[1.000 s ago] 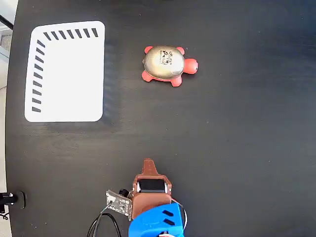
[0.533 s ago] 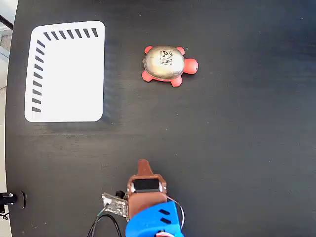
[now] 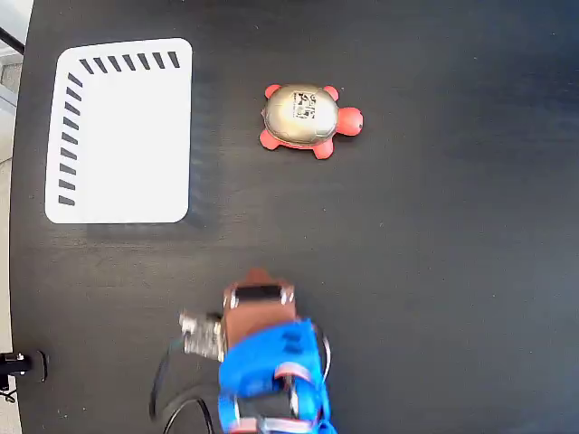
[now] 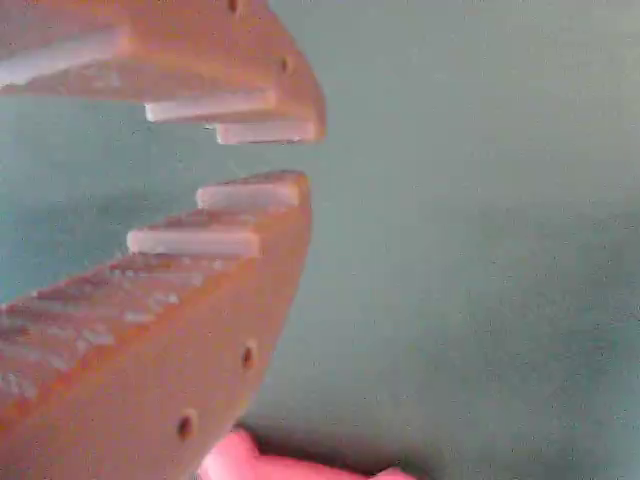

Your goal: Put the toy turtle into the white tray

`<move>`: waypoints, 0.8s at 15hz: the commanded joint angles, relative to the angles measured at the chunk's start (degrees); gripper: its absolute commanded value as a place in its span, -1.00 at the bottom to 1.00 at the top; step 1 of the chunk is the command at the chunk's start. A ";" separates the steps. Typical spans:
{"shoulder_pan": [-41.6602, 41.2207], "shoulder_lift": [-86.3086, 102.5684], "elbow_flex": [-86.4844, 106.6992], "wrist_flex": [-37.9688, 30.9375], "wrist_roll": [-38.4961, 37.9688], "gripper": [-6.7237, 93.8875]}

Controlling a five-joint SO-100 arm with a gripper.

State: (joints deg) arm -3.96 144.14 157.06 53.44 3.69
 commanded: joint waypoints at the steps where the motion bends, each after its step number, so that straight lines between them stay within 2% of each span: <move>1: 2.55 -9.23 -15.91 0.09 -1.58 -0.86; 4: 6.50 -23.38 -31.20 1.76 -3.52 -0.86; 8: 8.79 -43.24 -55.81 12.92 -3.87 -0.86; 12: 9.32 -56.69 -73.04 19.34 -2.46 -0.85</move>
State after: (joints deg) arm 4.39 87.54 92.46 71.10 0.79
